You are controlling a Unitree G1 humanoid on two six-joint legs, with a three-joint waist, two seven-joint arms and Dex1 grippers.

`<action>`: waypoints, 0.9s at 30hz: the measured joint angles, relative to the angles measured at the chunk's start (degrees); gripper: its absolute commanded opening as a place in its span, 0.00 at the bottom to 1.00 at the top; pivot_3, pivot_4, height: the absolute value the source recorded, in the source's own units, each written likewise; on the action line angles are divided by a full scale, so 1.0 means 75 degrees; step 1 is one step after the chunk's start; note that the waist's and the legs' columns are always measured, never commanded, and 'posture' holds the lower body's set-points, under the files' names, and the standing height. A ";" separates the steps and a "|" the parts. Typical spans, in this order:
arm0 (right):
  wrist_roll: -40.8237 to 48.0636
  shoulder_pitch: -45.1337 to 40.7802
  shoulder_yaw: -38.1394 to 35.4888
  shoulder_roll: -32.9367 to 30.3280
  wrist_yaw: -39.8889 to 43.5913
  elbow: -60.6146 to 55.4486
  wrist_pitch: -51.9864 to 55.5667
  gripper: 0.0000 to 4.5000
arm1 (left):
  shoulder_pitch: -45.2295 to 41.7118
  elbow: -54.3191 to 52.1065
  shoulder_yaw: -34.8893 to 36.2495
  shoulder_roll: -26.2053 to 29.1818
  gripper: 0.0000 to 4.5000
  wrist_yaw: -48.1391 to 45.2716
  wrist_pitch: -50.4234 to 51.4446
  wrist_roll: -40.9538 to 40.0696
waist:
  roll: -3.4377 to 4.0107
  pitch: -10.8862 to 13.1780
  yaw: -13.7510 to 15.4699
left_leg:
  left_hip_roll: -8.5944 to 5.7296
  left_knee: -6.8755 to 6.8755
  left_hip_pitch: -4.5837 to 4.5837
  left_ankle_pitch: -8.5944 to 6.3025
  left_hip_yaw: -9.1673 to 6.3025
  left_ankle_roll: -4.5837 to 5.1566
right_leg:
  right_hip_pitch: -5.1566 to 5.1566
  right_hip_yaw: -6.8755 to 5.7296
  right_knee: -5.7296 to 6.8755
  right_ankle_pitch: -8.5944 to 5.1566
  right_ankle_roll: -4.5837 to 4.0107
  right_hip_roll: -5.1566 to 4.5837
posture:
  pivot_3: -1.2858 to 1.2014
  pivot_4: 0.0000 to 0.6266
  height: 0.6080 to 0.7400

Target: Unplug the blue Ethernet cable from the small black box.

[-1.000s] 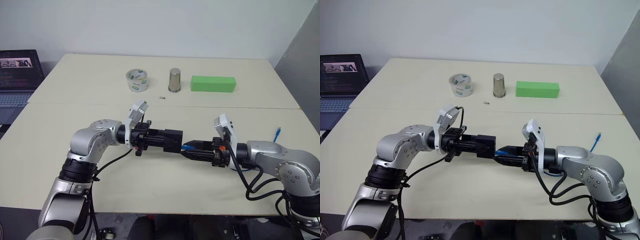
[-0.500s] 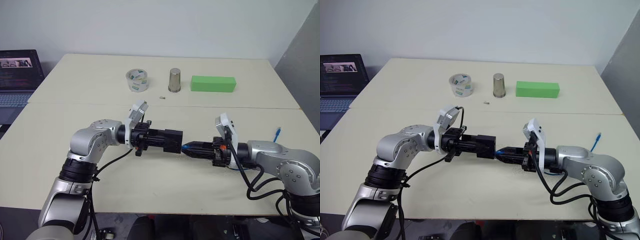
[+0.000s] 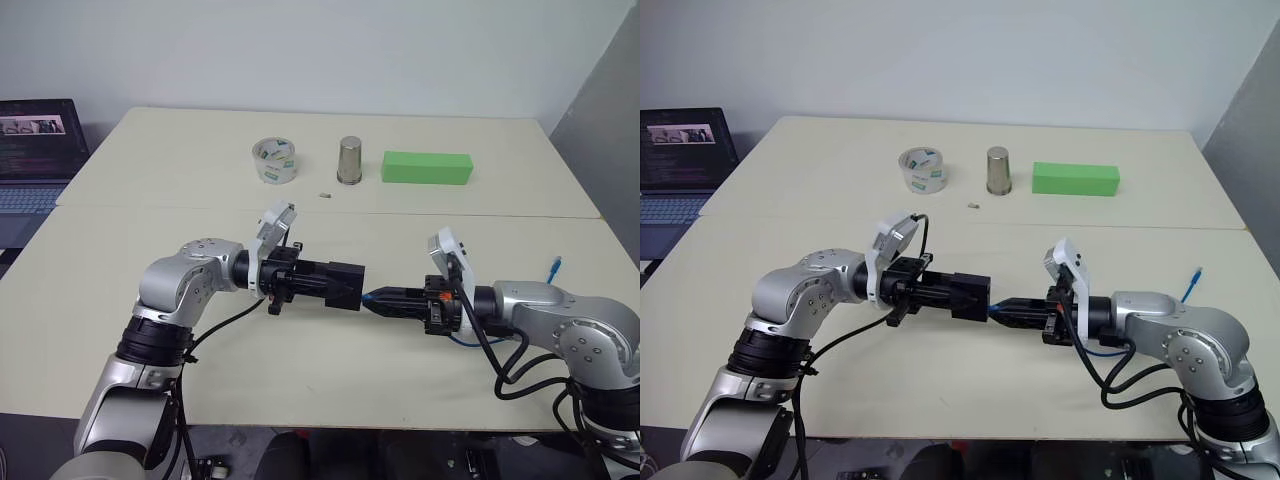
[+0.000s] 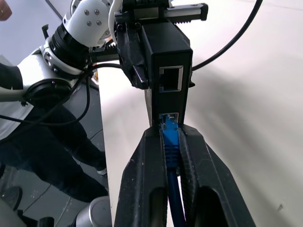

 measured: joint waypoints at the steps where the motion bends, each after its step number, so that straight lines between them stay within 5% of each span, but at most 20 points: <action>1: -0.0019 0.0019 -0.0001 -0.0094 0.0050 0.0000 -0.0002 0.01 | 0.0000 0.0008 -0.0005 0.0037 0.17 -0.0016 -0.0058 0.0057 | 0.0000 0.0000 -0.0001 | 0.0000 0.0000 0.0000 0.0000 -0.0001 0.0001 | 0.0000 -0.0001 0.0000 0.0000 0.0000 0.0000 | 0.52 0.24 1.00; 9: -0.0859 0.0381 -0.0239 -0.0691 0.0339 0.0645 -0.0599 0.01 | 0.0062 0.0331 0.0063 0.0659 0.17 -0.0067 -0.0535 0.0506 | 0.0000 0.0003 0.0000 | -0.0001 -0.0002 0.0000 -0.0014 0.0001 0.0026 | -0.0001 0.0001 -0.0002 0.0000 0.0000 0.0000 | 0.52 0.24 1.00; 13: -0.2600 0.0075 0.0088 -0.0211 -0.0473 0.1851 -0.1866 0.01 | 0.0142 0.0338 0.0117 0.0673 0.17 0.0105 -0.0575 0.0587 | 0.0004 0.0005 -0.0004 | -0.0001 -0.0001 0.0002 -0.0014 0.0007 0.0025 | -0.0006 0.0007 0.0004 0.0000 0.0000 0.0001 | 0.52 0.24 1.00; 18: -0.4997 -0.0486 0.0464 0.0531 -0.2172 0.4061 -0.3454 0.31 | 0.0329 0.0315 0.0199 0.0435 0.17 0.0736 -0.0811 0.0780 | 0.0010 0.0009 0.0001 | 0.0000 -0.0004 -0.0014 0.0002 0.0032 -0.0003 | -0.0033 0.0024 0.0010 0.0000 0.0000 -0.0002 | 0.52 0.24 1.00; 27: -0.4783 0.0039 0.0224 -0.0204 -0.0759 0.2788 -0.3384 0.81 | 0.0444 0.1149 0.0646 -0.0445 0.17 0.2942 -0.2348 0.1828 | 0.0010 0.0010 0.0022 | 0.0004 0.0000 -0.0026 0.0001 0.0032 -0.0001 | -0.0044 0.0021 0.0013 0.0000 0.0000 -0.0003 | 0.52 0.24 1.00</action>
